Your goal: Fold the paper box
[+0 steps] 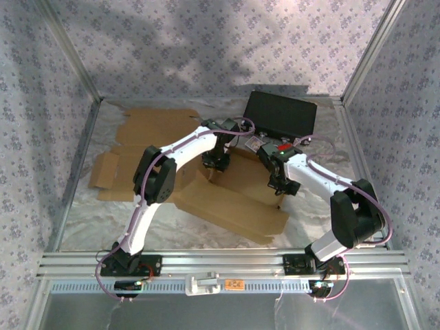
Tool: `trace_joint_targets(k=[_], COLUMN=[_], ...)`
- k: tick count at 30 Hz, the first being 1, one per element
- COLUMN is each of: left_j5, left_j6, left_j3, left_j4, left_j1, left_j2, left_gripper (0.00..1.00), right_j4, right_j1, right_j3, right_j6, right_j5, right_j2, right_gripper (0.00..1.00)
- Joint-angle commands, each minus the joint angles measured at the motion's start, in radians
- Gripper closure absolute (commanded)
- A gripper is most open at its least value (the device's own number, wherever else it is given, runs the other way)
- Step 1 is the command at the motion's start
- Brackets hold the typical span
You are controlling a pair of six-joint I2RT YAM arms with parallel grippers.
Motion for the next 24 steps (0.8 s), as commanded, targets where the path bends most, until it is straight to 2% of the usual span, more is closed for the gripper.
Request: trace_joint_targets(k=[1,14,20,24], left_j5=[0.053,0.205,0.213,0.165], left_j6=[-0.018,0.005,0.000,-0.021], left_j3=[0.032,0.048,0.035,0.038], left_j4=[-0.006,0.029,0.047,0.059], left_j1=[0.006,0.081,0.119,0.118], left_j2=[-0.053,-0.132,-0.130,-0.171], left_gripper=[0.70,0.59,0.62,0.63], right_j4=[-0.024,-0.007,-0.003,-0.012], right_j1=[-0.012,-0.021,-0.025,-0.059], right_j3=[-0.014,-0.033,-0.045,-0.084], right_j6=[0.026,0.016,0.021,0.070], right_j5=[0.029,0.012,-0.002,-0.068], right_j2=[0.009,0.013,0.014,0.001], right_gripper=[1.00,1.00,1.00,1.00])
